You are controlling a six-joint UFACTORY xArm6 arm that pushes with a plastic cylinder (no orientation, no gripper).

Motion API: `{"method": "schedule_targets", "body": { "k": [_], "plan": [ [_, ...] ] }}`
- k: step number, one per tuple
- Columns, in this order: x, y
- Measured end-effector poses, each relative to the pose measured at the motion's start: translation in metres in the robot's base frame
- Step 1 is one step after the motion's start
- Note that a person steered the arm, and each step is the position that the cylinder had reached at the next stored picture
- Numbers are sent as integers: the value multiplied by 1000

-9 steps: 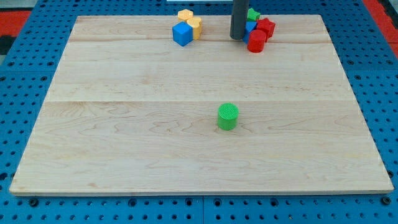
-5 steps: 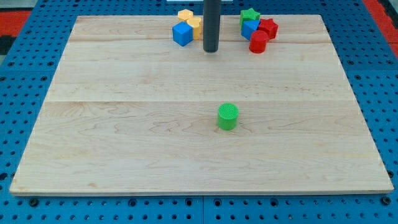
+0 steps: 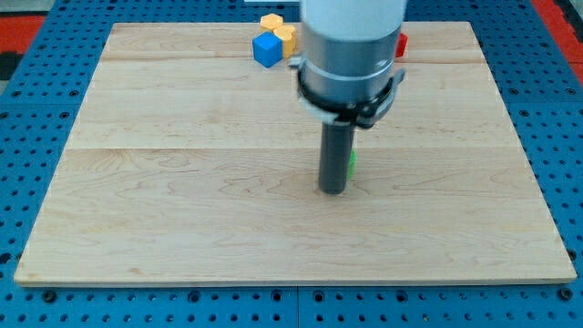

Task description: Push green circle towards red circle

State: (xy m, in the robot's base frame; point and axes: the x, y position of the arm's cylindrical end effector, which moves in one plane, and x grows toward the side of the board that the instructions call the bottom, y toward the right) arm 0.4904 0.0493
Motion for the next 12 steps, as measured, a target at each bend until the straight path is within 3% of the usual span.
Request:
{"method": "schedule_targets", "body": {
  "k": [2, 6, 10, 12],
  "plan": [
    [-43, 1],
    [-111, 57],
    [-128, 59],
    [-170, 69]
  ]
}}
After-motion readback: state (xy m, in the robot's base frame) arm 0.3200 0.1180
